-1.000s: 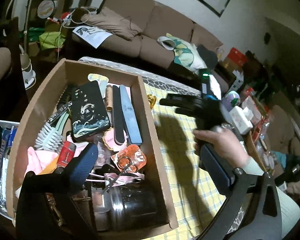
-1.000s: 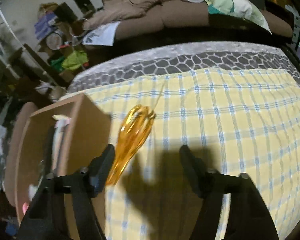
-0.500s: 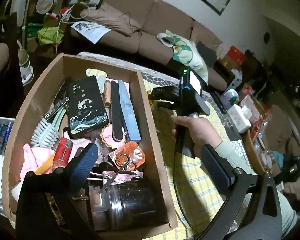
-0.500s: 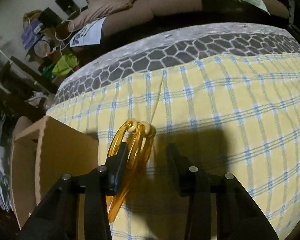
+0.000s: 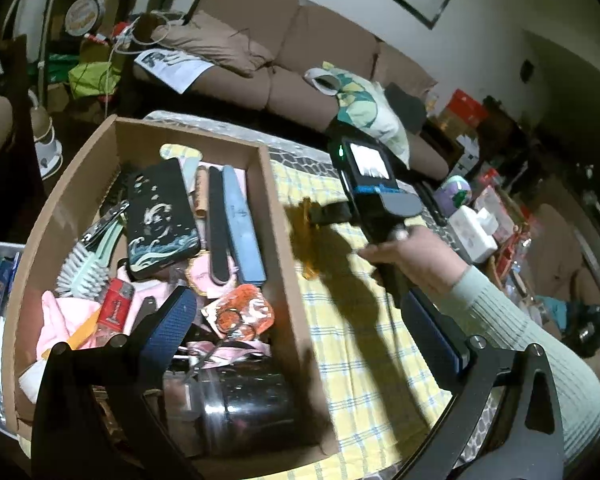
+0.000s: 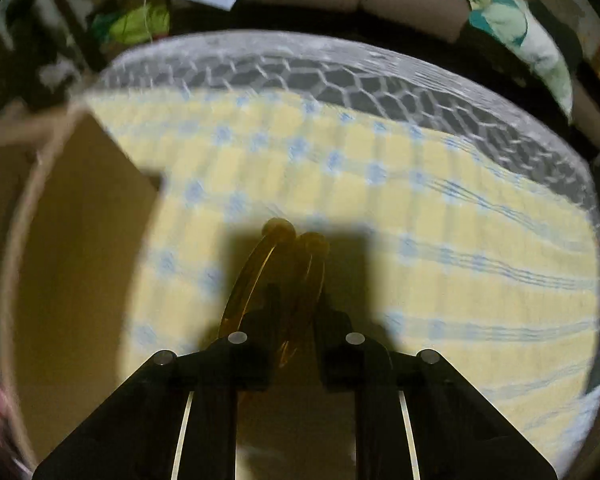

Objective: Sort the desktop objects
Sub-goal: 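Lift the orange-handled scissors with the right tool and adjust the grip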

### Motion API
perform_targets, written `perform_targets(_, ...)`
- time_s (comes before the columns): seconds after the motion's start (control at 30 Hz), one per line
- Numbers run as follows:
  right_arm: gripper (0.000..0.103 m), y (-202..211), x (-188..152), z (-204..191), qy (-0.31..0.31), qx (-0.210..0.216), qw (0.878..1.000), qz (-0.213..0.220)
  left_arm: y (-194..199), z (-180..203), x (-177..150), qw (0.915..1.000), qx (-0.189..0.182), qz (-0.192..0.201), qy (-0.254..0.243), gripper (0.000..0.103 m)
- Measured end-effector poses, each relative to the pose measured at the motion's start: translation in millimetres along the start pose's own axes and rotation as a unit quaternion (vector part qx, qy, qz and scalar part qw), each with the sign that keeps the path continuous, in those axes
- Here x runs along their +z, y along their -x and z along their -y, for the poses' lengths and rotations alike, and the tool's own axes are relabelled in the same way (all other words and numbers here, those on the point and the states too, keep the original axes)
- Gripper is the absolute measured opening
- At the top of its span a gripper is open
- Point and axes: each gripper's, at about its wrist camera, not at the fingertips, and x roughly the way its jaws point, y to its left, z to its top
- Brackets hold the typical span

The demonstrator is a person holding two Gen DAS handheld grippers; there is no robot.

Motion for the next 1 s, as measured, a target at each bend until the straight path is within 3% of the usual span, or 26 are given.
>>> perform_targets(0.27,0.015,28,-79,52,-0.026,0.018,0.999,-0.013,-6,44,-10,0.9982,0.013,-0.005,-0.058,0.103)
perform_targets(0.57,0.015,63,-172,70,-0.068,0.052,0.996,-0.014,-17,84,-29,0.9952,0.017,-0.027,-0.093,0.103)
perform_targets(0.83,0.016,88,-226,64,-0.098,0.089,0.991,-0.003,-25,108,-44,0.9926,0.008,-0.042,-0.113,0.103)
perform_targets(1.0,0.018,99,-249,74,-0.161,0.135,0.978,0.021,-32,127,-65,0.9865,-0.007,-0.082,-0.142,0.101)
